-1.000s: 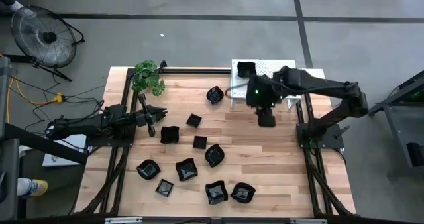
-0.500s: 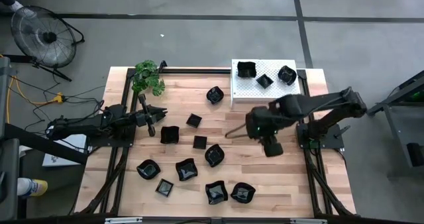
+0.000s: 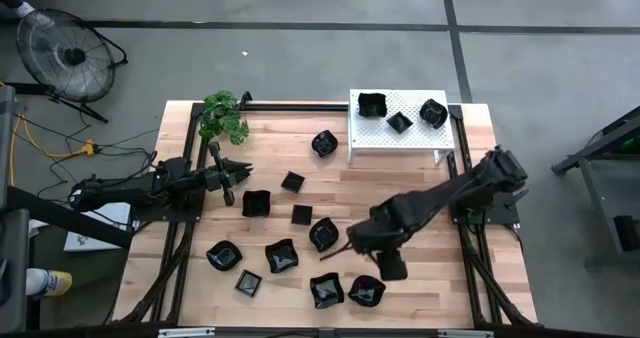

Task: Pick & Place Mini shaped plates
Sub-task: Stack the leaf-shaped plate on top of the leaf-shaped plate on the shelf

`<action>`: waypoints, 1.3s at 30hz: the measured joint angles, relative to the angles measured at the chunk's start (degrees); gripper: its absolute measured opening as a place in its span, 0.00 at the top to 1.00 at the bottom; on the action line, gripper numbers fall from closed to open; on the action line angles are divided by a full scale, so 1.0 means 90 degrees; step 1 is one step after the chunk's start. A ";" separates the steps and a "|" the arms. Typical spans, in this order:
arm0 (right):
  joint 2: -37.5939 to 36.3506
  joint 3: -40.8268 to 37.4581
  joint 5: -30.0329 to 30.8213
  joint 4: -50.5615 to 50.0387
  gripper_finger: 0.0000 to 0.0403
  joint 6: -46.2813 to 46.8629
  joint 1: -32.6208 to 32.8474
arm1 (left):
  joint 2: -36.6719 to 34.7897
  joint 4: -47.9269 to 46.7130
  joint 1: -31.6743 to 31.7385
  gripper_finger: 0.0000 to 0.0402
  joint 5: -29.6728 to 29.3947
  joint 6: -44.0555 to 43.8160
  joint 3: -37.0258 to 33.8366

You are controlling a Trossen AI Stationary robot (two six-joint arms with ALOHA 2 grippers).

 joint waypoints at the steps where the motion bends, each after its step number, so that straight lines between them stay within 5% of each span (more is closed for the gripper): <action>1: 0.0081 0.0000 -0.0025 0.0077 0.65 0.0011 0.0061 | 0.0000 0.0000 0.0001 0.89 -0.0002 0.0000 0.0000; 12: 0.0743 -0.0043 -0.0204 0.0707 0.65 0.0007 0.0248 | 0.0000 0.0002 0.0000 0.89 -0.0002 0.0000 0.0000; 20: 0.0700 -0.1244 -0.1063 0.2159 0.65 0.0516 0.0248 | 0.0000 0.0000 0.0001 0.89 -0.0002 0.0000 0.0000; 39: 0.0691 -0.2606 -0.0899 0.4113 0.65 0.1699 0.0306 | 0.0000 0.0000 0.0002 0.89 0.0000 0.0000 0.0000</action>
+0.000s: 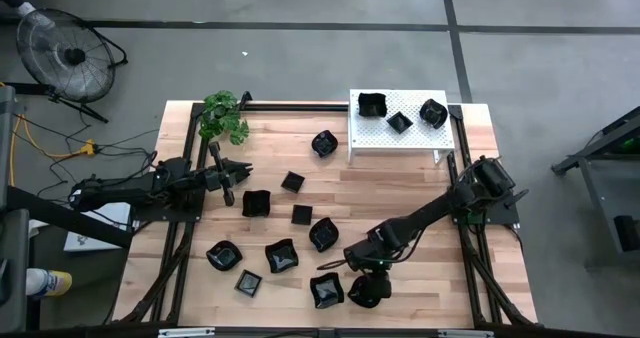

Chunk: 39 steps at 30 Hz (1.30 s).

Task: Pick & Place Mini shaped plates
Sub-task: Stack the leaf-shaped plate on top of the leaf-shaped plate on the shelf

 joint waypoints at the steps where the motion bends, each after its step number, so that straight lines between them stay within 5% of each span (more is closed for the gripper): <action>1: 0.0000 0.0000 0.0009 0.0007 0.65 0.0001 0.0001 | 0.0000 0.0002 0.0000 0.89 0.0000 0.0000 0.0000; 39: -0.0005 0.0000 0.0179 0.0282 0.65 0.1712 0.0109 | 0.0000 0.0001 0.0000 0.89 0.0002 0.0000 0.0000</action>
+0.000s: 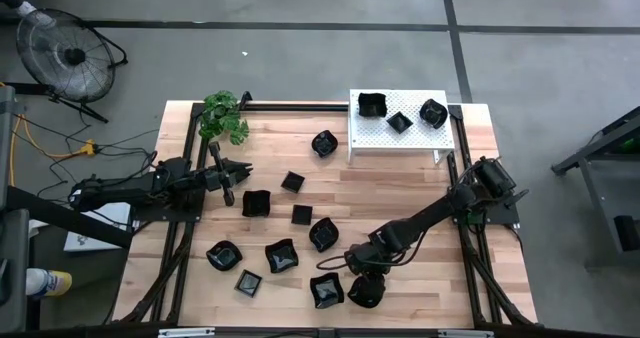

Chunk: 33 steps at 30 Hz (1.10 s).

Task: Pick & Place Mini shaped plates
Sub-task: Stack the leaf-shaped plate on top of the leaf-shaped plate on the shelf

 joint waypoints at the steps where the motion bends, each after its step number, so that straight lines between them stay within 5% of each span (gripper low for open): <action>1: 0.0000 0.0000 0.0000 0.0000 0.65 0.0002 0.0000 | 0.0000 0.0002 -0.0002 0.89 0.0000 0.0000 0.0000; 23: 0.0121 0.0002 0.0037 0.0178 0.66 0.0288 -0.0019 | 0.0000 0.0001 -0.0002 0.89 -0.0002 0.0000 0.0000; 33: 0.0165 0.0002 0.0067 0.0154 0.84 0.0387 -0.0052 | 0.0000 0.0001 -0.0001 0.89 -0.0005 0.0000 0.0000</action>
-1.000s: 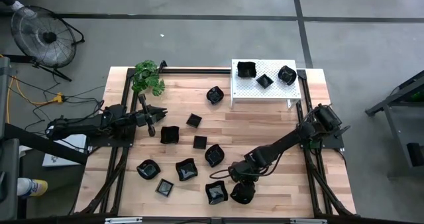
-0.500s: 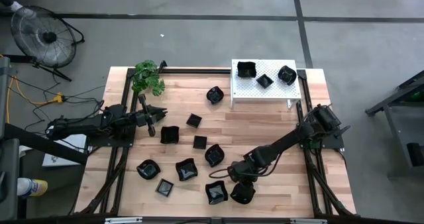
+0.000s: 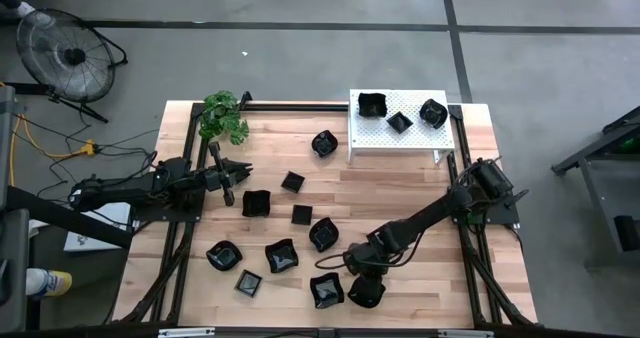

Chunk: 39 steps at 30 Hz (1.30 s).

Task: Pick & Place Mini shaped plates
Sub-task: Stack the leaf-shaped plate on top of the leaf-shaped plate on the shelf

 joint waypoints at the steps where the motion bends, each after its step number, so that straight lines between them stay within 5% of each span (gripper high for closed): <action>1: 0.0000 0.0000 -0.0001 0.0004 0.87 -0.0005 -0.0011 | 0.0000 0.0001 0.0001 0.89 0.0000 0.0000 0.0000; 7: -0.0001 0.0000 0.0025 -0.0002 0.99 -0.0120 -0.0086 | 0.0000 0.0001 0.0000 0.89 0.0000 0.0000 0.0000; 20: -0.0235 0.0000 -0.0069 -0.0008 1.00 -0.0039 -0.0134 | 0.0000 0.0001 -0.0001 0.89 -0.0003 0.0000 0.0000; 32: -0.1323 0.0000 0.0012 -0.1040 1.00 0.0025 -0.0319 | 0.0000 0.0000 0.0000 0.89 -0.0005 0.0000 0.0000; 39: -0.2317 0.0000 0.0614 -0.2206 1.00 -0.0172 -0.0601 | 0.0000 0.0000 0.0001 0.89 -0.0002 0.0000 0.0000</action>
